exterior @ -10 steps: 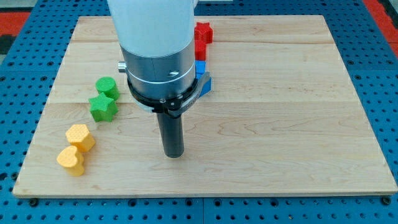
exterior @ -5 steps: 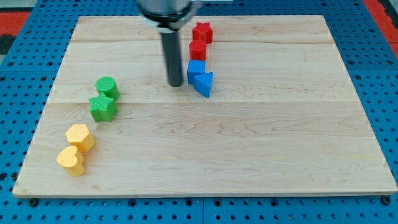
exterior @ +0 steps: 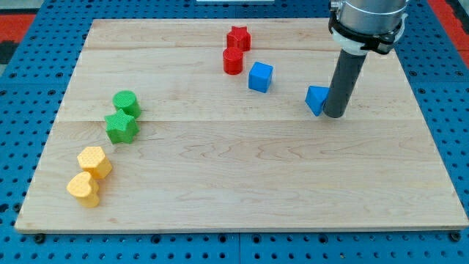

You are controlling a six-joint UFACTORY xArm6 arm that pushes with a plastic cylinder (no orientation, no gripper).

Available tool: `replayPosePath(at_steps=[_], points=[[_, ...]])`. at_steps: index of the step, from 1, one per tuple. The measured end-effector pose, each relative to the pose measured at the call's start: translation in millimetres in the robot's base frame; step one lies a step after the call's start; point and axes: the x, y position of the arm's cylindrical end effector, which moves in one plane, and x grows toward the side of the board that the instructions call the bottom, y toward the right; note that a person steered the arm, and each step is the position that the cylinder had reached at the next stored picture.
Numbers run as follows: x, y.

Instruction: Move the blue blocks towards the right center of the board

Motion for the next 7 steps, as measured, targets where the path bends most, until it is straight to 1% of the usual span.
replayPosePath(at_steps=[1, 2, 3, 4, 5, 6, 7], points=[[19.9, -89.9], [-1.4, -64.5], [-10.9, 5.1], [5.0, -6.4], [9.7, -145.1], [-33.4, -167.3], [-75.2, -150.4]])
